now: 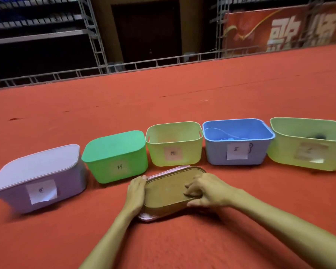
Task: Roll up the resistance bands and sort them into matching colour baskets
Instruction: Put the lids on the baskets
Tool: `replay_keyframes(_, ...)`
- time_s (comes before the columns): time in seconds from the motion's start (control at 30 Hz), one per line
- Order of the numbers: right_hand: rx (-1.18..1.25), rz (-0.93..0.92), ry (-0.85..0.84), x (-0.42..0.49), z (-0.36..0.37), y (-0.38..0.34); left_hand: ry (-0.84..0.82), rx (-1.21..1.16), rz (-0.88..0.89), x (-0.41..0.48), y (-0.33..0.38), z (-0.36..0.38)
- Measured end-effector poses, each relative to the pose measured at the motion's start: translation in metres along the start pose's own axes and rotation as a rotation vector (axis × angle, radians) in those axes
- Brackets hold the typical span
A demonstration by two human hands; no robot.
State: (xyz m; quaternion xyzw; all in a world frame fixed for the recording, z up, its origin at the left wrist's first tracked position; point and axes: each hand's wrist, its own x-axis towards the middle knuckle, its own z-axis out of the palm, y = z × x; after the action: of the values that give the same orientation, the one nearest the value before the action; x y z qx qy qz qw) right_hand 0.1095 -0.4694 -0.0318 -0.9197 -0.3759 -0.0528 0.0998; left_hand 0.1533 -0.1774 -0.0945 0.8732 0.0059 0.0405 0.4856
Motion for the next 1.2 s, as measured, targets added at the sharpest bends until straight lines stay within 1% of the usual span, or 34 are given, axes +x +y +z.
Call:
replay_keyframes(0.03,0.017,0.007,0.067,-0.004,-0.009,0.006,0.005,-0.105,-0.028,0.005,0.005,0.006)
replay_keyframes(0.1,0.033,0.049,0.269,-0.006,-0.028,0.017,0.024,-0.251,-0.075,0.014,0.011,0.018)
replay_keyframes(0.13,0.023,0.073,0.367,-0.003,-0.038,0.021,0.039,-0.262,-0.064,0.012,0.019,0.022)
replay_keyframes(0.17,0.014,0.097,0.433,0.002,-0.049,0.026,0.087,-0.221,-0.023,0.009,0.030,0.026)
replay_keyframes(0.2,0.022,0.128,0.464,0.010,-0.061,0.031,0.186,-0.153,0.037,0.004,0.044,0.029)
replay_keyframes(0.3,0.115,0.192,0.460,0.042,-0.093,0.049,0.547,0.028,0.270,-0.003,0.079,0.029)
replay_keyframes(0.33,0.139,0.187,0.458,0.056,-0.103,0.058,0.632,0.083,0.325,0.001,0.088,0.028)
replay_keyframes(0.37,0.157,0.186,0.450,0.071,-0.111,0.067,0.676,0.137,0.359,0.007,0.098,0.026)
replay_keyframes(0.4,0.168,0.188,0.434,0.086,-0.118,0.076,0.674,0.196,0.384,0.016,0.104,0.024)
replay_keyframes(0.47,0.196,0.213,0.387,0.117,-0.130,0.094,0.604,0.320,0.450,0.035,0.116,0.020)
replay_keyframes(0.53,0.217,0.241,0.331,0.144,-0.136,0.109,0.490,0.468,0.507,0.056,0.121,0.016)
replay_keyframes(0.63,0.188,0.290,0.227,0.177,-0.130,0.131,0.269,0.676,0.540,0.086,0.120,0.012)
replay_keyframes(0.7,0.142,0.332,0.193,0.194,-0.121,0.145,0.146,0.766,0.542,0.101,0.119,0.013)
replay_keyframes(0.77,0.095,0.378,0.178,0.207,-0.113,0.160,0.080,0.803,0.528,0.116,0.119,0.016)
replay_keyframes(0.87,0.076,0.409,0.137,0.222,-0.101,0.182,0.034,0.802,0.502,0.133,0.118,0.022)
replay_keyframes(1.0,0.039,0.434,0.145,0.232,-0.071,0.198,0.025,0.844,0.439,0.137,0.122,0.042)
replay_keyframes(1.2,0.066,0.428,0.132,0.241,-0.057,0.206,0.148,0.907,0.451,0.133,0.119,0.053)
